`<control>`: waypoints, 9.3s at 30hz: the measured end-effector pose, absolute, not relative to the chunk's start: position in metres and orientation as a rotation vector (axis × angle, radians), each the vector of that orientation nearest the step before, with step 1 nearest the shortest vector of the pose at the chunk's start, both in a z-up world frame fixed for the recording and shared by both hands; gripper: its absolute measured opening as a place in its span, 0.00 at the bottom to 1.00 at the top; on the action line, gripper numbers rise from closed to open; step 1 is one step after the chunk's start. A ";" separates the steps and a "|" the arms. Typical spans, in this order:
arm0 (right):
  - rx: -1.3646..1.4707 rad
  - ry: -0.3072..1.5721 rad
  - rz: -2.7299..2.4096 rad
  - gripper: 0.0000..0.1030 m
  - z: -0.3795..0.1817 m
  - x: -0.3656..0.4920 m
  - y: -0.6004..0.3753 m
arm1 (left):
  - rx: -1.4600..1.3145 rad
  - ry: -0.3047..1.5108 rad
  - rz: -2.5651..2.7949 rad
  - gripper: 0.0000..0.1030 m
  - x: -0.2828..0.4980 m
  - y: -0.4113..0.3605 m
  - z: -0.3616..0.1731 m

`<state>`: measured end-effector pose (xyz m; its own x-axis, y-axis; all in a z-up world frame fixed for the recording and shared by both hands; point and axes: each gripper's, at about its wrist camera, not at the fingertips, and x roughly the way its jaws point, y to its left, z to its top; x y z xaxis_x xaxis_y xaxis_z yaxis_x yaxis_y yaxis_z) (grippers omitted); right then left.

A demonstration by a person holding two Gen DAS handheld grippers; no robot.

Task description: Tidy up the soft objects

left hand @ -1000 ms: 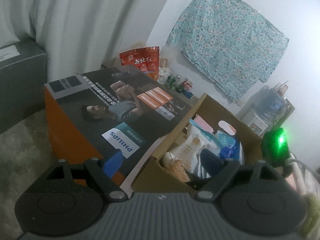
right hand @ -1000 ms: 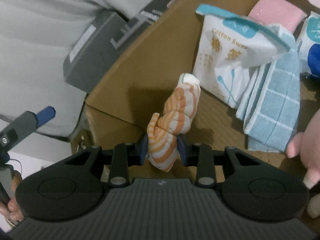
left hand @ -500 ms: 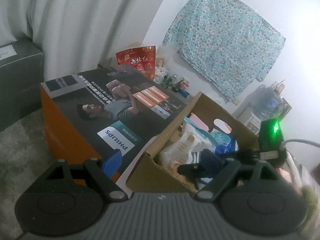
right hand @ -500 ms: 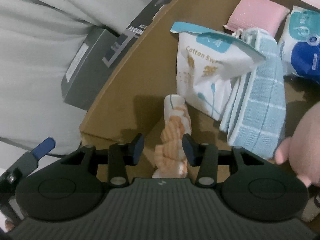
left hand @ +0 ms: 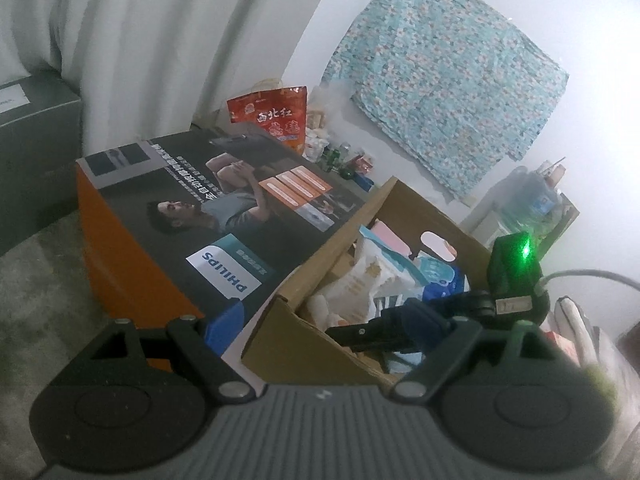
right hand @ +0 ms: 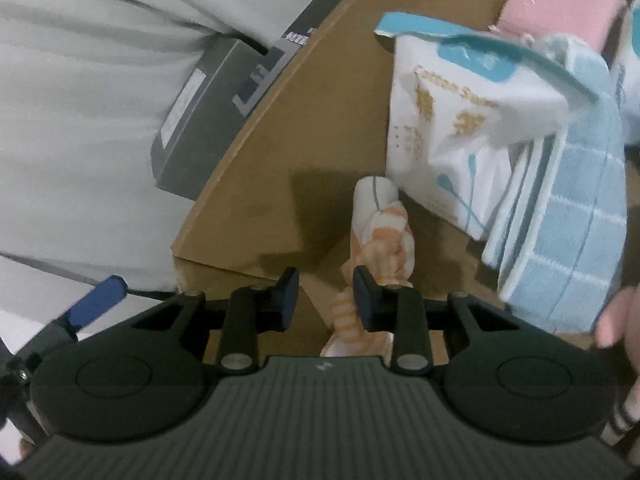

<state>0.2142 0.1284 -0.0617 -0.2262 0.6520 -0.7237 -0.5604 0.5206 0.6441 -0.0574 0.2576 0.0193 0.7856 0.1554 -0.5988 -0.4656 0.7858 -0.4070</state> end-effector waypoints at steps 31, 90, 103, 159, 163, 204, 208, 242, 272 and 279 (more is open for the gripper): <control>0.367 0.793 0.225 0.71 0.005 0.084 -0.393 | -0.074 0.749 -0.518 0.96 0.025 -0.065 0.021; 1.123 0.853 0.601 0.54 -0.093 0.067 -0.405 | 0.047 0.738 -0.667 0.75 0.041 -0.141 -0.034; 1.172 1.112 0.824 0.54 -0.077 0.078 -0.370 | 0.208 0.545 -0.592 0.88 -0.003 -0.107 -0.038; 1.155 0.977 0.706 0.92 -0.104 0.062 -0.374 | -0.069 1.034 -0.523 0.80 0.075 -0.082 -0.058; 1.075 0.956 0.660 0.80 -0.097 0.074 -0.363 | -0.242 1.048 -0.508 0.75 0.081 -0.063 -0.058; 0.879 0.901 0.502 0.23 -0.070 0.066 -0.330 | -0.300 1.012 -0.507 0.31 0.085 -0.056 -0.040; 0.848 0.848 0.544 0.23 -0.040 0.071 -0.324 | -0.316 0.940 -0.503 0.31 0.083 -0.050 -0.015; 0.472 1.317 0.892 0.24 -0.034 0.209 0.017 | -0.669 0.780 0.155 0.32 0.063 0.228 -0.010; 0.387 1.368 0.818 0.34 -0.043 0.227 0.026 | -0.647 0.823 0.125 0.59 0.067 0.219 -0.020; 0.469 1.245 0.884 0.47 -0.006 0.221 -0.009 | -0.551 0.729 0.143 0.86 0.053 0.200 0.011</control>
